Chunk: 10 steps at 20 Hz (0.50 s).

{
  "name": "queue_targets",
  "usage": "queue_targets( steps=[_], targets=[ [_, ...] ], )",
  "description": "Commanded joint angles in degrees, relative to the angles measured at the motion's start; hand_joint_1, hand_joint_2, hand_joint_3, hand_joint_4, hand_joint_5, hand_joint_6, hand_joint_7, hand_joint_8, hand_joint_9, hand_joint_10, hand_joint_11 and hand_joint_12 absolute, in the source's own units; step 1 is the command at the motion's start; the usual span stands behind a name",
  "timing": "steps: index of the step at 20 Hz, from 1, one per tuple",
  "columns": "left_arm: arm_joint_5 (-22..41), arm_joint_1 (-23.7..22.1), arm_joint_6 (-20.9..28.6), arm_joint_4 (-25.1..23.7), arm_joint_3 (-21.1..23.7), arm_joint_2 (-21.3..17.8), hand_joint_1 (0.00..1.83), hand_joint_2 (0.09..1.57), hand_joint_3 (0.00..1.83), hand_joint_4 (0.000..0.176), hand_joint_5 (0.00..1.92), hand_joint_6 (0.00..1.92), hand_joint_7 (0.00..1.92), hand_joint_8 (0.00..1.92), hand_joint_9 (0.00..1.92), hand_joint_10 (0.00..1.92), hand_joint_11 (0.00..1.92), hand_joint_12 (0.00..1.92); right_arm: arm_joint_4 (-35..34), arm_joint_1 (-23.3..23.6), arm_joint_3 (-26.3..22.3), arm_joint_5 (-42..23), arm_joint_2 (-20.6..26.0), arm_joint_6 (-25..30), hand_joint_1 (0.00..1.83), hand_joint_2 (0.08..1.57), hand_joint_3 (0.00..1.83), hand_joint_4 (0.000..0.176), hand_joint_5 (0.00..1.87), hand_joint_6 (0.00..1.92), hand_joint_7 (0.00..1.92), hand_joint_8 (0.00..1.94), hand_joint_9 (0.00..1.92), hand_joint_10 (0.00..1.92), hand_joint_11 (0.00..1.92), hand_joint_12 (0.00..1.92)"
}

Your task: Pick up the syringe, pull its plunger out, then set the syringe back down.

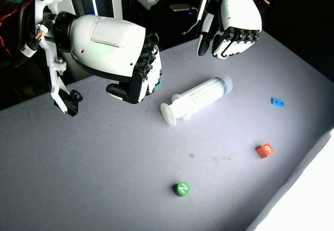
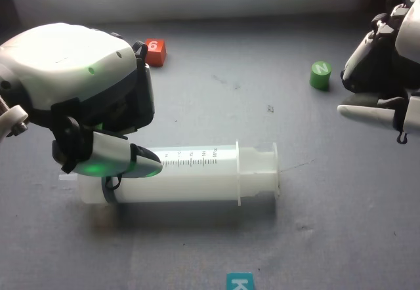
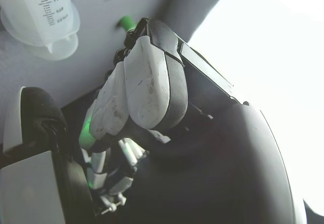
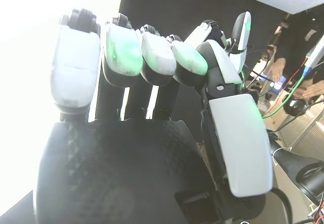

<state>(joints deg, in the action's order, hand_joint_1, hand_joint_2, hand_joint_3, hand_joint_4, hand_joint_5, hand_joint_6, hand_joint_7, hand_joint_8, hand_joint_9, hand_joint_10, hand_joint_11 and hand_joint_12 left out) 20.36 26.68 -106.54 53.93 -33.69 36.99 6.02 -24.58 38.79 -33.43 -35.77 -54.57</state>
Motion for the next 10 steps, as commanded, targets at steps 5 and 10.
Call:
queue_targets(
  steps=[5, 10],
  targets=[
    [4.0, -0.8, -0.8, -0.6, -0.4, 0.2, 0.0, 1.19, 0.01, 0.0, 0.12, 0.0, 0.16, 0.0, 0.15, 0.0, 0.0, 0.35, -0.3, 0.3, -0.2, -6.9, 0.3, -0.1, 0.01, 1.33, 0.0, 0.0, 0.18, 0.0, 0.19, 0.0, 0.15, 0.01, 0.0, 0.42],
    [3.9, -0.8, -1.0, 0.3, -0.5, 0.4, 0.69, 1.01, 0.0, 0.0, 0.0, 0.0, 0.03, 0.0, 0.07, 0.0, 0.0, 0.38, -0.2, 0.3, -0.3, -6.9, 0.3, -0.1, 0.0, 1.32, 0.0, 0.0, 0.17, 0.01, 0.17, 0.01, 0.14, 0.01, 0.0, 0.4]
  ],
)
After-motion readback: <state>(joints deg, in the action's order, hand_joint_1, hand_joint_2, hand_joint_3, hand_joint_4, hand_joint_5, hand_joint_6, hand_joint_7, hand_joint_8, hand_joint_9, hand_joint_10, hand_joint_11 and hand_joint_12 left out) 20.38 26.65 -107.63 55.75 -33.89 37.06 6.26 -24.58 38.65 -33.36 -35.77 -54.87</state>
